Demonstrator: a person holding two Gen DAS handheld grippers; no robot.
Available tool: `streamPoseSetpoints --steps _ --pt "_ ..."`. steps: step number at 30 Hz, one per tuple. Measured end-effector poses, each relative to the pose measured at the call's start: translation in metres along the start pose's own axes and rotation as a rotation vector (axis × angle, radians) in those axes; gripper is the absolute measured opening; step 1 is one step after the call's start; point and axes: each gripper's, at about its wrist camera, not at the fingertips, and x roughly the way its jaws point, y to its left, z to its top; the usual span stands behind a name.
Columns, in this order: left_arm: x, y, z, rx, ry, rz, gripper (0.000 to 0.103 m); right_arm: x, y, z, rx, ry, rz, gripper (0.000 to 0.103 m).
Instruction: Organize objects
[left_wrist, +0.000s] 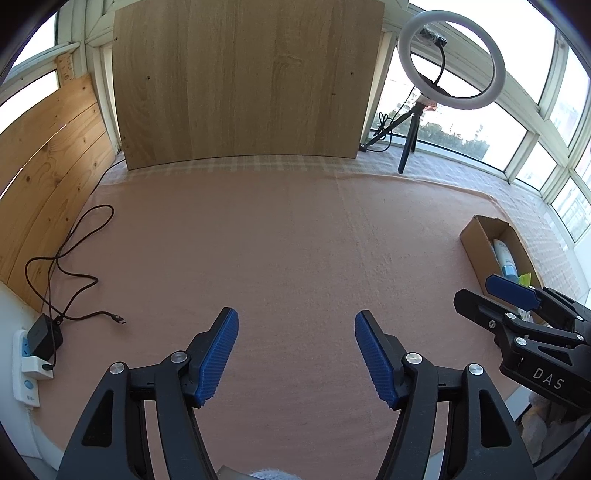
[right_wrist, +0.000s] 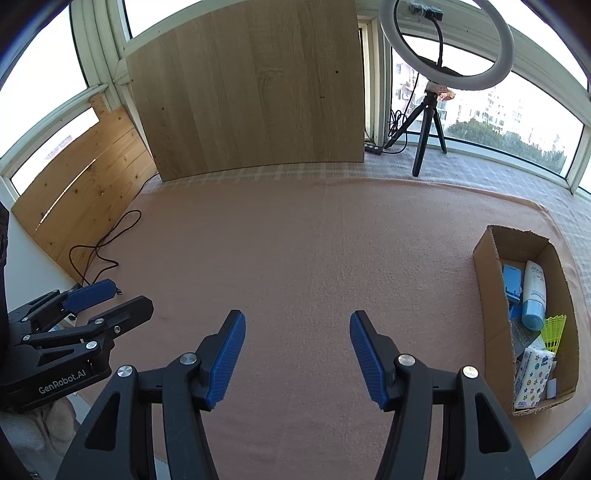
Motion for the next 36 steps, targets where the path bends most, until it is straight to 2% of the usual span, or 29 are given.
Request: streamPoseSetpoints --steps 10,36 --pt "-0.0007 0.0008 -0.0007 -0.008 -0.006 0.001 0.076 0.0012 -0.0018 -0.0010 0.007 0.006 -0.004 0.057" --pt "0.0015 -0.0065 -0.0025 -0.007 -0.013 0.002 0.081 0.0014 -0.0096 -0.0071 0.026 0.010 -0.013 0.062"
